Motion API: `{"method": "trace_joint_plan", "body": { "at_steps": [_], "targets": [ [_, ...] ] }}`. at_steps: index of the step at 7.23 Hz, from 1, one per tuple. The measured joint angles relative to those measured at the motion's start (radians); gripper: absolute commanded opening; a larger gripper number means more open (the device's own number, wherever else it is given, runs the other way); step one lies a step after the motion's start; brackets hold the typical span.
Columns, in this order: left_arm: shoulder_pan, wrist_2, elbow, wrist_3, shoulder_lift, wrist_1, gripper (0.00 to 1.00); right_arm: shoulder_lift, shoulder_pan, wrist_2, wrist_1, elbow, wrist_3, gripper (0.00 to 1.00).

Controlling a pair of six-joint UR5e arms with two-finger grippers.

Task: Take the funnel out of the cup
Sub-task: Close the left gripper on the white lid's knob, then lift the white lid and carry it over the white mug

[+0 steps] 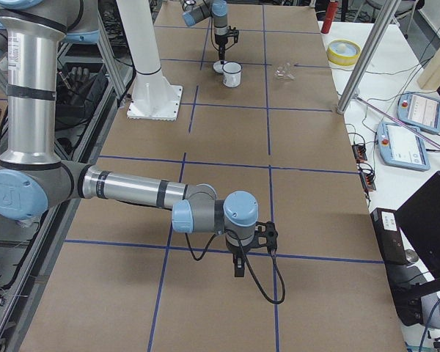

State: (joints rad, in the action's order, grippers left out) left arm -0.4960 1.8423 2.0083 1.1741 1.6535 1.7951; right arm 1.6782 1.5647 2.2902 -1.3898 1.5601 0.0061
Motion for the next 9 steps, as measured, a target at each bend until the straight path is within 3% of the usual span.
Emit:
{"method": "trace_joint_plan", "body": {
  "at_steps": [1,2,3,6,9],
  "targets": [
    [0.001,0.0,0.0,0.0,0.0,0.0,0.45,0.0,0.0,0.0,0.0,0.0,0.0,1.0],
    [0.003,0.0,0.0,-0.001,0.0,0.0,0.32,0.0,0.0,0.0,0.0,0.0,0.0,1.0],
    [0.005,0.0,-0.001,0.0,0.0,0.0,0.03,0.0,0.0,0.0,0.0,0.0,0.0,1.0],
    [-0.001,0.001,0.023,-0.002,-0.005,-0.003,0.0,0.0,0.0,0.0,0.0,0.0,0.0,1.0],
    [-0.104,0.043,0.214,-0.075,-0.093,-0.049,0.0,0.0,0.0,0.0,0.0,0.0,0.0,1.0]
  ]
}}
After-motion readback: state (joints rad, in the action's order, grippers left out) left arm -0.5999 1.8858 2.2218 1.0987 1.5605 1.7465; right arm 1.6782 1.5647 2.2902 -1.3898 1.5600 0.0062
